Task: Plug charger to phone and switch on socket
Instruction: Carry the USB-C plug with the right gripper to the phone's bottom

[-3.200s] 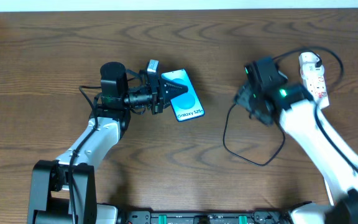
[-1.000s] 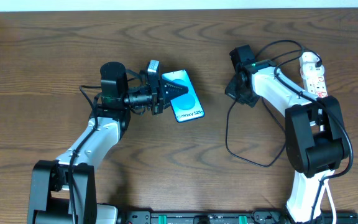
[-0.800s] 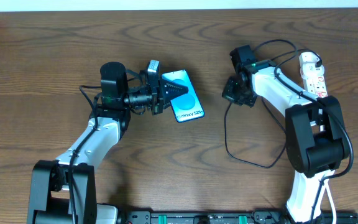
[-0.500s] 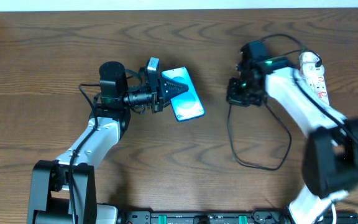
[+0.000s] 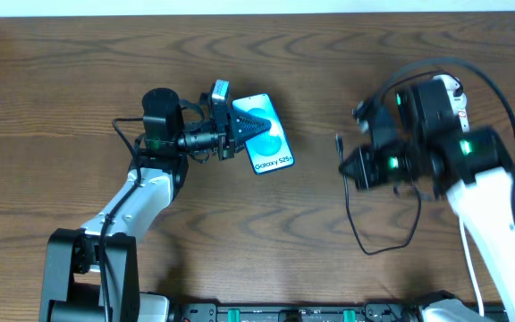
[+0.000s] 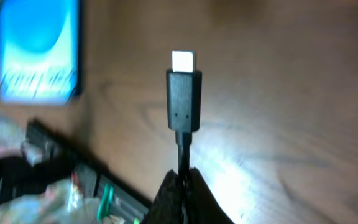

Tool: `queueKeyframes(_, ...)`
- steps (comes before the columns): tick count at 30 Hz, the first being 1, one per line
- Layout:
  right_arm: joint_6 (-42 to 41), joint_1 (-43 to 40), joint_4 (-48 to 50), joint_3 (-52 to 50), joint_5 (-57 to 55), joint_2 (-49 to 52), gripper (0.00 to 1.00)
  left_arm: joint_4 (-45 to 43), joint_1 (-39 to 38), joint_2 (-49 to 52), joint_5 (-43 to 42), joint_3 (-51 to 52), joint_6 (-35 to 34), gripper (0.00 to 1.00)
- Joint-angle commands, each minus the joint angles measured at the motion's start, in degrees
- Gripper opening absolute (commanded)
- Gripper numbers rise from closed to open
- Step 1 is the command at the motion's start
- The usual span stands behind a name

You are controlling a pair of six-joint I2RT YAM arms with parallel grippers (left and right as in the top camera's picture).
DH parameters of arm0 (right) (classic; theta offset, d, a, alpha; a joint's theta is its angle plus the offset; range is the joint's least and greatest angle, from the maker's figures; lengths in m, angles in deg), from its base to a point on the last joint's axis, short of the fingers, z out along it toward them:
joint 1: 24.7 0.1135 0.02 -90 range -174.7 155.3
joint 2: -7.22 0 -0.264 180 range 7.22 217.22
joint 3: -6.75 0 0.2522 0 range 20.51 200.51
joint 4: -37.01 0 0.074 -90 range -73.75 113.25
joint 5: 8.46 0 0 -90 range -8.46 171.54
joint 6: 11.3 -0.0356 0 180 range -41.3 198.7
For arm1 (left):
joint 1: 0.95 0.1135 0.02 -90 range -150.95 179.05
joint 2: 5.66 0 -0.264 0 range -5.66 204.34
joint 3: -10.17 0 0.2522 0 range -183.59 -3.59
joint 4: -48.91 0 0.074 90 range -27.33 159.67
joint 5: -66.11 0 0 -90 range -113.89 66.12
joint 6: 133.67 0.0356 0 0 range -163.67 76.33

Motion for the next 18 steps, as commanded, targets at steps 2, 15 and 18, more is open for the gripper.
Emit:
queueKeyframes(2,2.6,4.7,2.6,-9.3,3.9,-8.3,0.01,-2.2,0.2,0.2,-1.0,-1.6,2.3,0.07)
queueKeyframes(15,-12.7,21.2,16.0,-17.4,-6.1,-10.2,0.01,-2.4,0.2,0.2,1.1,-1.6,8.1,0.07)
queueKeyframes(18,-17.3,23.1,18.1,-17.4,-11.9,-9.2,0.01,-2.4,0.0,0.2,3.5,-1.6,8.1,0.07)
